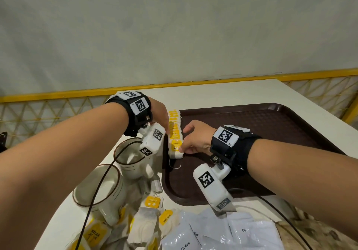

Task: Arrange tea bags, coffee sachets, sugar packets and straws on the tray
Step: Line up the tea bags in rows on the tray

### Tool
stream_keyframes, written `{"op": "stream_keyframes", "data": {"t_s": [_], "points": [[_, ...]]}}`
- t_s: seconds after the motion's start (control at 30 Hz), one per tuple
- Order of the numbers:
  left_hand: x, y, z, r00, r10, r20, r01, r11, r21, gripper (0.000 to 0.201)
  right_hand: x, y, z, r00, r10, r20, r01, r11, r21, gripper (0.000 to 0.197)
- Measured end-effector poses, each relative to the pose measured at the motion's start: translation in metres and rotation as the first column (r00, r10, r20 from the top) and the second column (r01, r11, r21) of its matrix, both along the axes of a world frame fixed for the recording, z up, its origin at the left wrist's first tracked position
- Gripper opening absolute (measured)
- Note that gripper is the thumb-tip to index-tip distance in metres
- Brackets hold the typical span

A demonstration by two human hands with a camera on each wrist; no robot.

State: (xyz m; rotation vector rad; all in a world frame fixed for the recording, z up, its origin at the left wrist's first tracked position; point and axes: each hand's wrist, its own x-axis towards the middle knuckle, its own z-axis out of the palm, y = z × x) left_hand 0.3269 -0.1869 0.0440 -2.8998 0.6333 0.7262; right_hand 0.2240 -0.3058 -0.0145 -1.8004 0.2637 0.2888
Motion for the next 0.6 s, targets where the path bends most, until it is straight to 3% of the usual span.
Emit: {"op": "stream_keyframes", "data": {"t_s": [0.2, 0.6], "points": [[-0.0064, -0.0028, -0.0012, 1.000, -0.016, -0.008, 0.016, 1.000, 0.026, 0.039, 0.0004, 0.0035, -0.0027, 0.997, -0.052, 0.050, 0.053, 0.998, -0.015, 0.048], [-0.0044, -0.0038, 0.0002, 0.997, -0.058, -0.042, 0.057, 0.997, -0.046, 0.023, 0.0092, 0.0046, -0.0044, 0.991, -0.075, 0.106, 0.084, 0.993, -0.085, 0.042]]}}
